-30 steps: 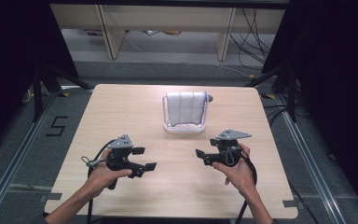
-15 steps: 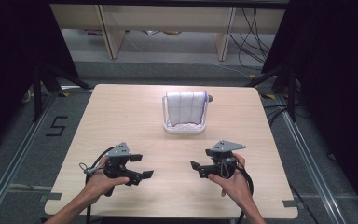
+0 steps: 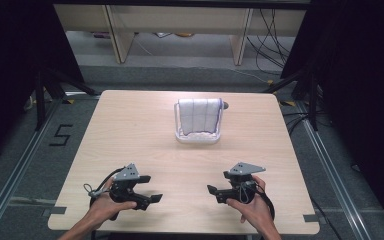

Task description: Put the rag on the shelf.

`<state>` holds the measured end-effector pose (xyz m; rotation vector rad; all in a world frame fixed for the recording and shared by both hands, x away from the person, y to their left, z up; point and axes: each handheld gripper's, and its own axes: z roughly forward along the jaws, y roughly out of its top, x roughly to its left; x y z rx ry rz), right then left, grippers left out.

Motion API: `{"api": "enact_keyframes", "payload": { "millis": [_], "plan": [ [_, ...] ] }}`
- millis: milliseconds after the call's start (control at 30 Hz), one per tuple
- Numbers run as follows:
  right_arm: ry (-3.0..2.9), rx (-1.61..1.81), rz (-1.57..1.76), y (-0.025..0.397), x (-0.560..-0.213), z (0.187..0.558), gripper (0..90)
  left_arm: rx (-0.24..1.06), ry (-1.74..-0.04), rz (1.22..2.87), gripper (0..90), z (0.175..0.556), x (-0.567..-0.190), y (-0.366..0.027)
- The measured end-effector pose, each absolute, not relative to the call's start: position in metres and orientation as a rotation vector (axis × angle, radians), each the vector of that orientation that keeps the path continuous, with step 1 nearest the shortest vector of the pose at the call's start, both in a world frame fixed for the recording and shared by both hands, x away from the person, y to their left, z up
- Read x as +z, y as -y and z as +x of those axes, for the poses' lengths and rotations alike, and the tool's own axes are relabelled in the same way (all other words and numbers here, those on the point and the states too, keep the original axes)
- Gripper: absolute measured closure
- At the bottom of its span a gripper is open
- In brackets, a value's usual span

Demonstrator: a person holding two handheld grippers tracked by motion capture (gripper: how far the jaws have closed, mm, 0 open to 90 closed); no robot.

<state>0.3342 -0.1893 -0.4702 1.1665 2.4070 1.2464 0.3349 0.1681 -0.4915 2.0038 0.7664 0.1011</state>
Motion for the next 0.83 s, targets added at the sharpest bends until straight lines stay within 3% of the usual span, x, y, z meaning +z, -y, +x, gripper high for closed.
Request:
{"api": "enact_keyframes", "payload": {
  "millis": [433, 833],
  "plan": [
    [-2.436, 1.150, 1.159, 0.195, -0.482, 0.307, 19.2, 0.120, -0.742, 2.065, 16.4, 0.322, -0.499, -0.169],
    [-2.446, 1.122, 1.134, 0.198, -0.489, 0.305, 17.4, 0.146, -0.771, 2.073, 16.4, 0.328, -0.505, -0.172]
  ]
}}
